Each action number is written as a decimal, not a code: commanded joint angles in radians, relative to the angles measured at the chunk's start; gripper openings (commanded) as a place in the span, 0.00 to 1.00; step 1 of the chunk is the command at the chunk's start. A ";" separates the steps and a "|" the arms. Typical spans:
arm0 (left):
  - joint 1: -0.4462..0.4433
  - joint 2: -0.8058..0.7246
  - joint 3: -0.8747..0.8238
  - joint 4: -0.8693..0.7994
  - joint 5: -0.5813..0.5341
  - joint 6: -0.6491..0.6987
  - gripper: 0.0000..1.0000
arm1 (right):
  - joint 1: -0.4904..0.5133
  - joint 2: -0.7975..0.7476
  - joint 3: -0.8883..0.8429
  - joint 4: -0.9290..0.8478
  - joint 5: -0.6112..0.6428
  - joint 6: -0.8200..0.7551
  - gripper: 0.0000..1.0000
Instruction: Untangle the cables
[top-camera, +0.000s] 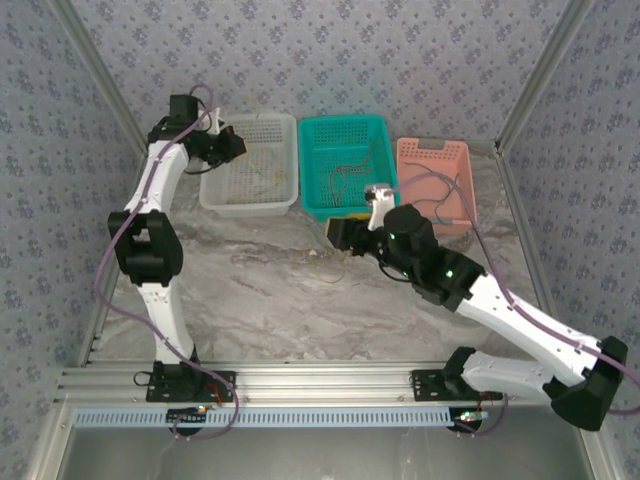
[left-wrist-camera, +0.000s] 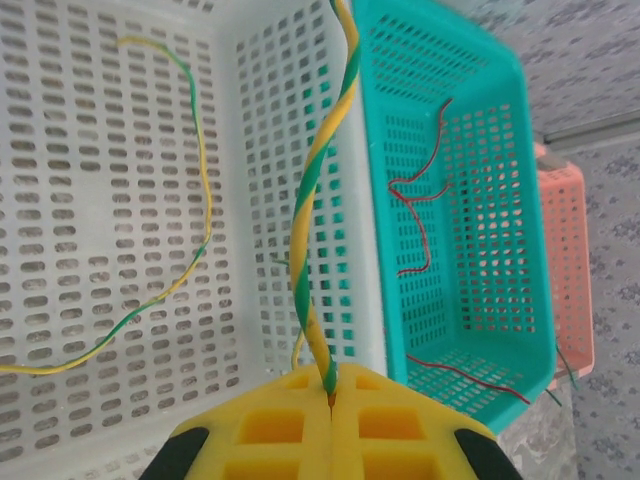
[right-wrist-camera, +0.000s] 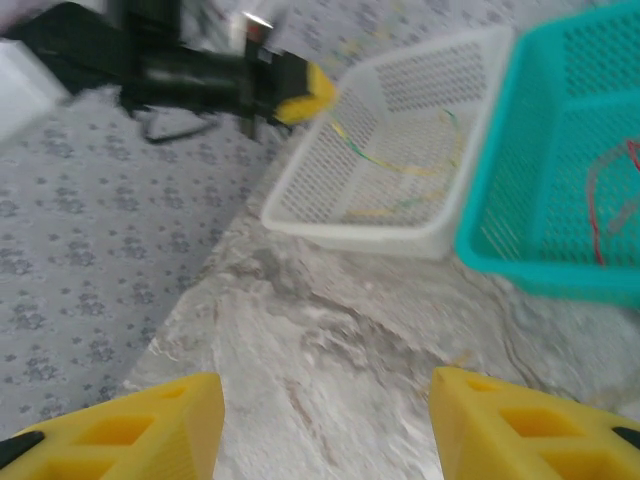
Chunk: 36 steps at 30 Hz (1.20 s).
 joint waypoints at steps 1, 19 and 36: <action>0.005 0.059 0.097 -0.070 0.050 0.031 0.00 | 0.039 0.076 0.171 -0.007 0.085 -0.110 0.58; -0.018 -0.073 0.028 -0.096 -0.219 -0.008 0.63 | 0.052 0.106 0.166 -0.078 0.201 -0.045 0.57; -0.110 -0.257 -0.055 -0.147 -0.369 -0.025 0.54 | 0.025 -0.011 -0.038 -0.160 0.245 0.024 0.55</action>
